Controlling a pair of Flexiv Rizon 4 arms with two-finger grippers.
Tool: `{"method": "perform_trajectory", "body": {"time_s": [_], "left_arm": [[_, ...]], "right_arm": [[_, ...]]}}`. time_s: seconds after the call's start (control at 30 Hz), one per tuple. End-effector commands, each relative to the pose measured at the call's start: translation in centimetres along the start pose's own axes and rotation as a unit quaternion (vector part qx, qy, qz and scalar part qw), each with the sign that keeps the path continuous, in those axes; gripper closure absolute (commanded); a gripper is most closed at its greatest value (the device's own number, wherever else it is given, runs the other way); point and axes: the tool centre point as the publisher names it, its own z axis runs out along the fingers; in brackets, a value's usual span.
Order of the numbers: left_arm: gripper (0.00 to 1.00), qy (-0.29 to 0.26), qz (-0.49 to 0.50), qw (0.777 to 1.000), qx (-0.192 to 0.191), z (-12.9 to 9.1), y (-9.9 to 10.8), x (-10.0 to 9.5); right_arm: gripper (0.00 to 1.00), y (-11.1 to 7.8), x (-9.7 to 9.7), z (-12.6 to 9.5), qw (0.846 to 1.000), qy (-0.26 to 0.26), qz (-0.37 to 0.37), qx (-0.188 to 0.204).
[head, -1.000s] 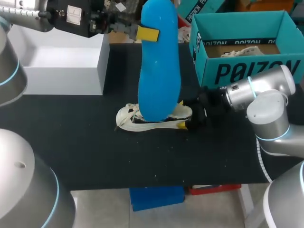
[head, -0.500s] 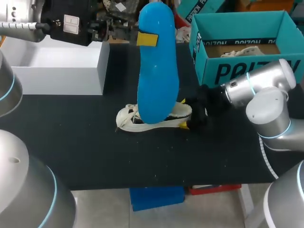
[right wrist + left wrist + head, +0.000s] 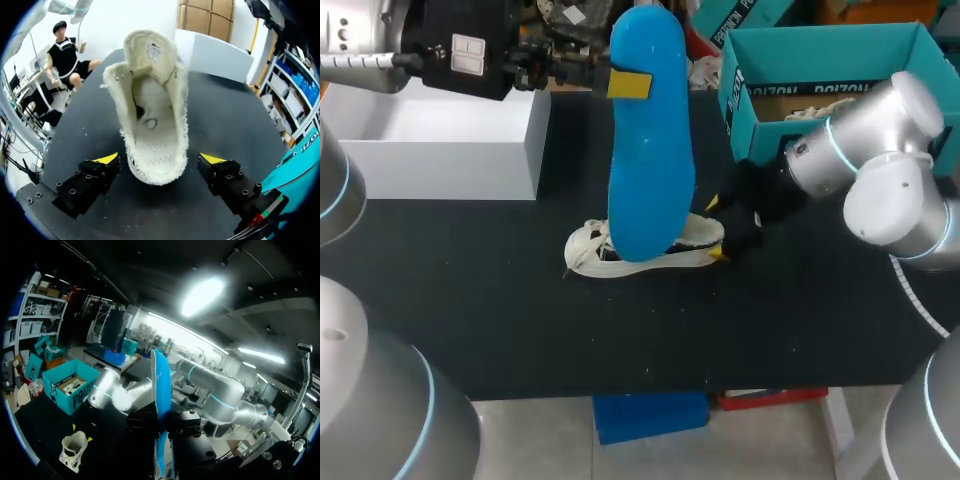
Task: Take the shoe out of the shoebox, open the shoe tongue, remove and reinsert the insole, then place the shoe into the shoebox
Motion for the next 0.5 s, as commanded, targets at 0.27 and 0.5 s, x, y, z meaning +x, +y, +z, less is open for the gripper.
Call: {"method": "perform_trajectory", "body": {"time_s": [0.27,0.5], "left_arm": [[1.00,-0.002,-0.001,1.000,0.000,0.1,0.0,0.1],[1.00,-0.002,-0.001,1.000,0.000,0.1,0.0,0.1]], "right_arm": [[0.00,2.5,-0.1,-1.4,0.971,-0.015,-0.035,0.238],[0.00,3.6,-0.4,-0.8,0.954,-0.020,-0.060,0.294]]}}
